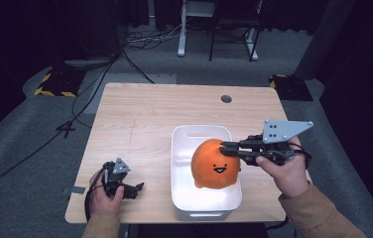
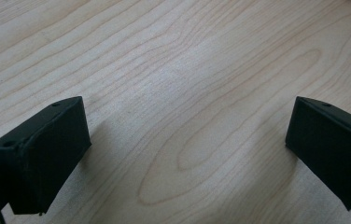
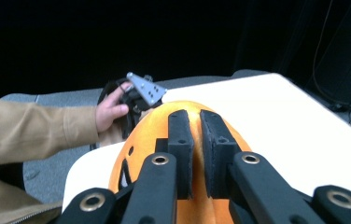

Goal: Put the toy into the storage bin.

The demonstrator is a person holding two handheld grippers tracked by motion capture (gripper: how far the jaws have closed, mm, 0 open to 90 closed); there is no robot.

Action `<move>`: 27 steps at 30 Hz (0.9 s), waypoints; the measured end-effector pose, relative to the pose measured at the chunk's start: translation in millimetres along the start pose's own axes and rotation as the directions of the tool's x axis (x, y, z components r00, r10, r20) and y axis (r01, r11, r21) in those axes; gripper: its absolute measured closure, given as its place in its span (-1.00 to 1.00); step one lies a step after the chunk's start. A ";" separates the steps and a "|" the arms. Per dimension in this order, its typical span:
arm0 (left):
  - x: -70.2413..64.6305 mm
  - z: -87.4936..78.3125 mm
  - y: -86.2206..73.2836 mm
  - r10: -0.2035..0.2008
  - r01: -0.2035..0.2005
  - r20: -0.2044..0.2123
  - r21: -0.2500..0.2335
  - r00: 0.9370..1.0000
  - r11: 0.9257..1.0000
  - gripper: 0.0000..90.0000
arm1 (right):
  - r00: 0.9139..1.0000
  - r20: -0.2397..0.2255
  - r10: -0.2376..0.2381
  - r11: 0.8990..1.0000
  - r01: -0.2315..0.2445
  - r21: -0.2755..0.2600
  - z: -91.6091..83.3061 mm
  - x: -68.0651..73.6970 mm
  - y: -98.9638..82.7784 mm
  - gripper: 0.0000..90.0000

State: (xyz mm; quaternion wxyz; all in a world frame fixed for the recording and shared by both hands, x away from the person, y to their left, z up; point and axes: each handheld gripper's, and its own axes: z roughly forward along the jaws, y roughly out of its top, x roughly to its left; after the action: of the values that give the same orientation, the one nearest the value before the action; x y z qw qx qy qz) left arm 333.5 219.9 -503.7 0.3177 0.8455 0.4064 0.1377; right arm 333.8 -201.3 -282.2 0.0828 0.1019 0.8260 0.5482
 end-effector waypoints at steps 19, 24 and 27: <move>0.0 0.0 0.0 0.000 0.000 0.000 0.000 1.000 1.000 -1.00 | 0.998 -0.050 0.036 0.998 -0.033 0.062 27.4 25.0 -55.6 0.86; -0.1 -0.1 0.0 -0.001 0.001 0.000 0.001 1.000 1.000 -1.00 | 0.997 -0.060 0.052 0.996 -0.047 0.078 32.8 27.6 -65.9 0.86; 0.1 0.0 0.0 0.001 -0.001 0.000 0.000 1.000 1.000 -1.00 | 0.996 -0.064 0.061 0.993 -0.054 0.108 36.3 30.9 -72.0 0.85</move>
State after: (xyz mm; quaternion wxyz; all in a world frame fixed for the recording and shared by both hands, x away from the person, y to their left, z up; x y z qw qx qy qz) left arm 333.6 220.0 -503.7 0.3177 0.8457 0.4061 0.1378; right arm 307.4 -188.3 -363.4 0.0337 0.1113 0.8530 0.5088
